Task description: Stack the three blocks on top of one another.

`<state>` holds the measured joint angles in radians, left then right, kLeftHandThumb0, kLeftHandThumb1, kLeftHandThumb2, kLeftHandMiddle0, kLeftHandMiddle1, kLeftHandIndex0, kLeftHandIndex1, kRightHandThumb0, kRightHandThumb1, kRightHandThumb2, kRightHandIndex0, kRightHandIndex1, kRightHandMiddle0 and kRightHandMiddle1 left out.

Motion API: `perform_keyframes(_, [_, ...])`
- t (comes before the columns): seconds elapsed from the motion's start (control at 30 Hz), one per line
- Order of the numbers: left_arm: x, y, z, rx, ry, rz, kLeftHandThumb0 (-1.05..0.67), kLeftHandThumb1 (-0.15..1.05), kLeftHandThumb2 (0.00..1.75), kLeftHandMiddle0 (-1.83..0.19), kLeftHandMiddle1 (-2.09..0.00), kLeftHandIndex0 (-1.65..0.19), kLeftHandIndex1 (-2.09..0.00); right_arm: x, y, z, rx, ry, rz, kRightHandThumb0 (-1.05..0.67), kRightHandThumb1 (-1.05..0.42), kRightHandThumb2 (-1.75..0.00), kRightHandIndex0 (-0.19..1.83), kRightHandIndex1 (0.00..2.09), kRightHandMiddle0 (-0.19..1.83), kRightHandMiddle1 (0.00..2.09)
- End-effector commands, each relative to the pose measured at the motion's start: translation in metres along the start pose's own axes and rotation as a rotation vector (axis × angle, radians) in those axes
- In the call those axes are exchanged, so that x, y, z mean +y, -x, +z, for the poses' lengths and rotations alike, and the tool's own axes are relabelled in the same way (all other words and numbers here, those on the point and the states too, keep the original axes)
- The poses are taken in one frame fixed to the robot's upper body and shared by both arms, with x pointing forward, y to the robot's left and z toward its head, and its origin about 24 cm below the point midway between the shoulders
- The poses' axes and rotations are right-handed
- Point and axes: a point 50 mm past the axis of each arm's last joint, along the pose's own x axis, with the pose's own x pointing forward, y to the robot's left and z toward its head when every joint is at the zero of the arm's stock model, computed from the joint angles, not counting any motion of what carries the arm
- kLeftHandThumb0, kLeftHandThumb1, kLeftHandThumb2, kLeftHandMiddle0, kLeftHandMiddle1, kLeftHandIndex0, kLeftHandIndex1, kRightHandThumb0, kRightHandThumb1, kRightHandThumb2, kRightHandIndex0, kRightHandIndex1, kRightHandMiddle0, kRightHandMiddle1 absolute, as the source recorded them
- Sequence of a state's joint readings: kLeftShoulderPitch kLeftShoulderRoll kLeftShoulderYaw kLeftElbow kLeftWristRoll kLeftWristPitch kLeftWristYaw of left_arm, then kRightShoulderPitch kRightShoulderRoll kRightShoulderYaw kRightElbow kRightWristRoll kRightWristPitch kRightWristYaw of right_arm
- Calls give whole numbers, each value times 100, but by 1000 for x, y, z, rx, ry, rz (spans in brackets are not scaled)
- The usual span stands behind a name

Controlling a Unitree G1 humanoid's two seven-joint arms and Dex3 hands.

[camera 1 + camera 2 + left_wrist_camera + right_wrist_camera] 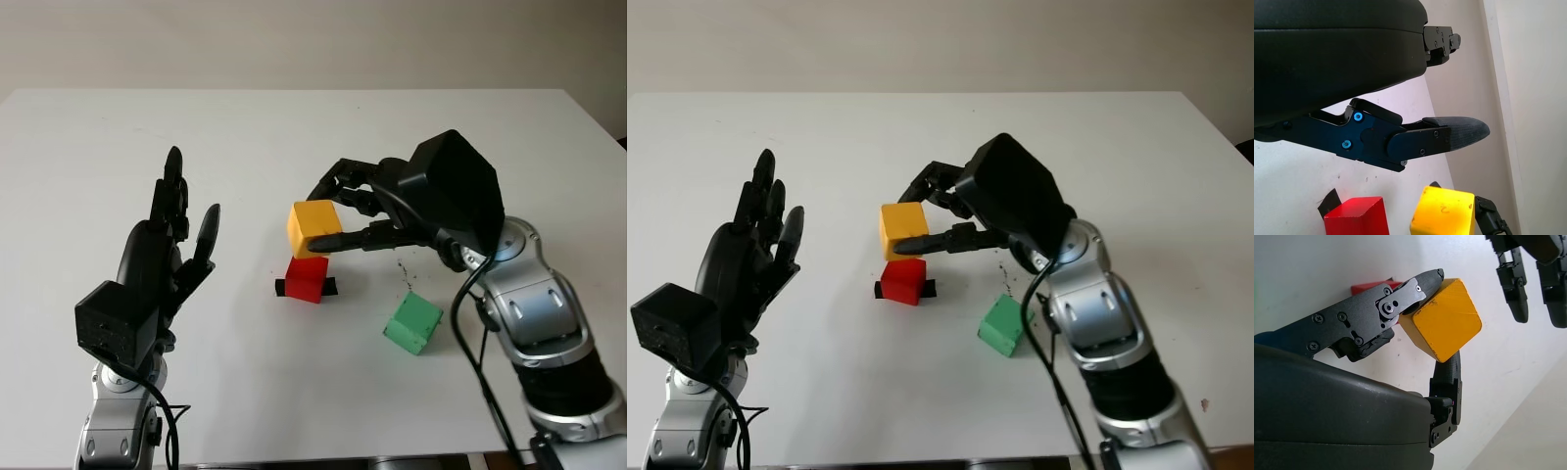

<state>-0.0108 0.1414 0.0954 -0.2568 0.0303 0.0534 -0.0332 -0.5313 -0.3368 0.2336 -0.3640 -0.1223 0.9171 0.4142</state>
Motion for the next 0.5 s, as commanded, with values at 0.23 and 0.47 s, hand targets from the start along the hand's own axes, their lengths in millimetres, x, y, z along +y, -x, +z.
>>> perform_keyframes(0.23, [-2,2,5,-19,2,10,-68,105,52,9,-6,9,-6,8,5,-8,14,-137,-73,-38,-102,-6,16,2,11,164])
perform_keyframes(0.47, [-3,2,4,-12,7,10,-68,105,53,10,-5,9,-5,11,9,-11,23,-161,-83,-38,-103,-6,18,4,11,163])
